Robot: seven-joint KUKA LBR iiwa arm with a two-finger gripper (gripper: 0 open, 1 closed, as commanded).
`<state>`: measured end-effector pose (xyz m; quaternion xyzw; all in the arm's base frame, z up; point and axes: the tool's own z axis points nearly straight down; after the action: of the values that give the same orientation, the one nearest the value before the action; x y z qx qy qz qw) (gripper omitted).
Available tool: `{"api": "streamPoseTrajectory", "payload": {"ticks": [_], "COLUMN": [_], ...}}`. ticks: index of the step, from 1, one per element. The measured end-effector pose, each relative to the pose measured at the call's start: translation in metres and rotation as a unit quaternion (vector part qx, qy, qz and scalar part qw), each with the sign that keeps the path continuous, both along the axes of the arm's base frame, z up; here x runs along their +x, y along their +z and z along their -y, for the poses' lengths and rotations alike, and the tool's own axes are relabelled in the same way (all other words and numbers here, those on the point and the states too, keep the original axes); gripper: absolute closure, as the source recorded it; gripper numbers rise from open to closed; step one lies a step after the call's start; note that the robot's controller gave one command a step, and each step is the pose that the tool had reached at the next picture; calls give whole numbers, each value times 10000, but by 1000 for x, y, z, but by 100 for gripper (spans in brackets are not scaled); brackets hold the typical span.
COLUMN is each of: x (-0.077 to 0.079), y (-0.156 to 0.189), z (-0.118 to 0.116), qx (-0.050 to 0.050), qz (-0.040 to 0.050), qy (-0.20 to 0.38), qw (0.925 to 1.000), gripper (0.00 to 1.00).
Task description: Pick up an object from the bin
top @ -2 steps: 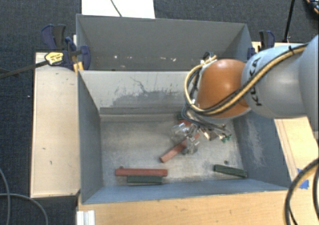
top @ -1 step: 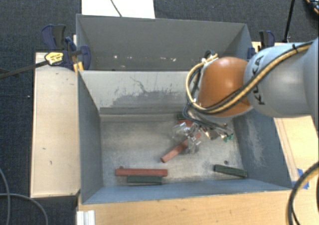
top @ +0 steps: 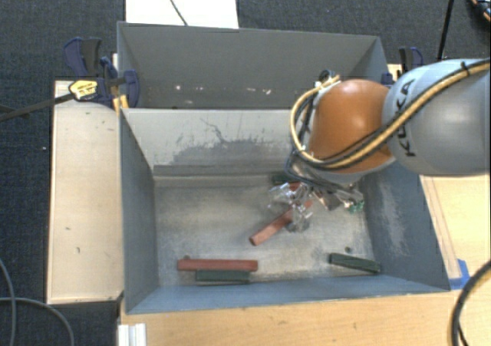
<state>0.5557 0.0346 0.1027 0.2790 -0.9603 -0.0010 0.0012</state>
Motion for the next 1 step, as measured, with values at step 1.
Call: {"api": "streamPoseTrajectory", "payload": {"ticks": [1], "x": [2], "y": [12], "z": [0], "qx": [0], "qz": [42], "qy": [2], "qw": [10000], "gripper": [100]}}
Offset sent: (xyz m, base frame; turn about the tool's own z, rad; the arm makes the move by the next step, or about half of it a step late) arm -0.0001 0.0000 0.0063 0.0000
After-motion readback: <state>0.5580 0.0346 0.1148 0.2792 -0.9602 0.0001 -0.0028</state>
